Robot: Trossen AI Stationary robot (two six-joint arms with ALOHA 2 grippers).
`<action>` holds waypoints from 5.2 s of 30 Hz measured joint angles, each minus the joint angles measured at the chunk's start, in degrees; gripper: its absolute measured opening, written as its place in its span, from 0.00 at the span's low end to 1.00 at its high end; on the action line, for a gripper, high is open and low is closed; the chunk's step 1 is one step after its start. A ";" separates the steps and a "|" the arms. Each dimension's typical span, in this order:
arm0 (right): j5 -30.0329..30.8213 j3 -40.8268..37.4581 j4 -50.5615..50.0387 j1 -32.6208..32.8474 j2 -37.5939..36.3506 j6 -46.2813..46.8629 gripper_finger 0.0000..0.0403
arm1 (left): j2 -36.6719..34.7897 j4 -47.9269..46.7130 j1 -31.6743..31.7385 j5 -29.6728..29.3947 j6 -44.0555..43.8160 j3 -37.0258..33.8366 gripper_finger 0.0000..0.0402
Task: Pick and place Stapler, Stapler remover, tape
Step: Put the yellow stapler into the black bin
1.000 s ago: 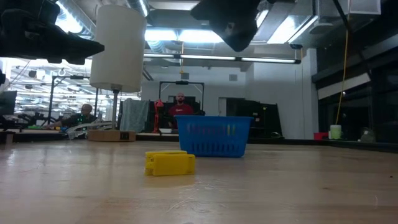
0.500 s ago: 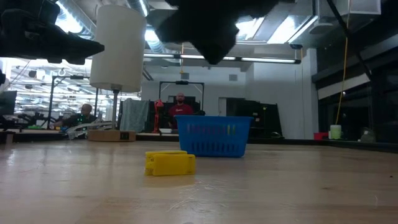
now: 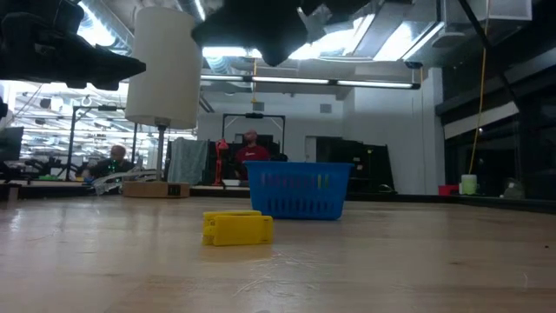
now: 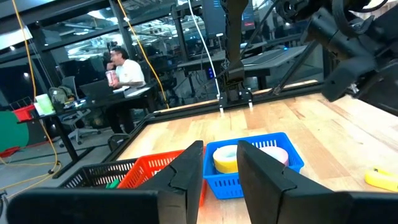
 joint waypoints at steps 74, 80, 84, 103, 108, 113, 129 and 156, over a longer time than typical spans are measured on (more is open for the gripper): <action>-8.40 31.82 -31.84 -11.89 4.22 -1.21 0.14 | 0.00 0.02 0.02 0.00 0.00 0.00 0.23; -8.41 31.71 -37.50 -16.50 0.04 -9.34 0.14 | 0.00 0.01 0.01 0.00 0.00 0.00 0.23; -8.41 31.71 -39.85 -19.94 -2.47 -13.30 0.14 | 0.00 0.02 0.00 0.00 0.00 0.00 0.23; -8.95 31.65 -44.34 -38.13 -4.07 -18.16 0.14 | 0.00 0.00 0.02 0.00 0.00 0.00 0.23; -8.84 30.99 -43.91 -44.44 -4.04 -15.87 0.14 | 0.00 0.01 0.02 0.00 0.00 0.00 0.22; -7.52 30.99 -43.34 -49.25 -3.33 -15.15 0.14 | 0.00 0.00 0.01 0.00 0.00 0.00 0.24; -4.23 29.18 -39.54 -56.95 6.84 -21.40 0.14 | 0.00 0.00 0.00 0.00 0.00 0.00 0.22; -0.38 13.40 -24.19 -58.35 7.43 -12.05 0.33 | 0.00 0.00 0.01 0.00 0.00 0.00 0.23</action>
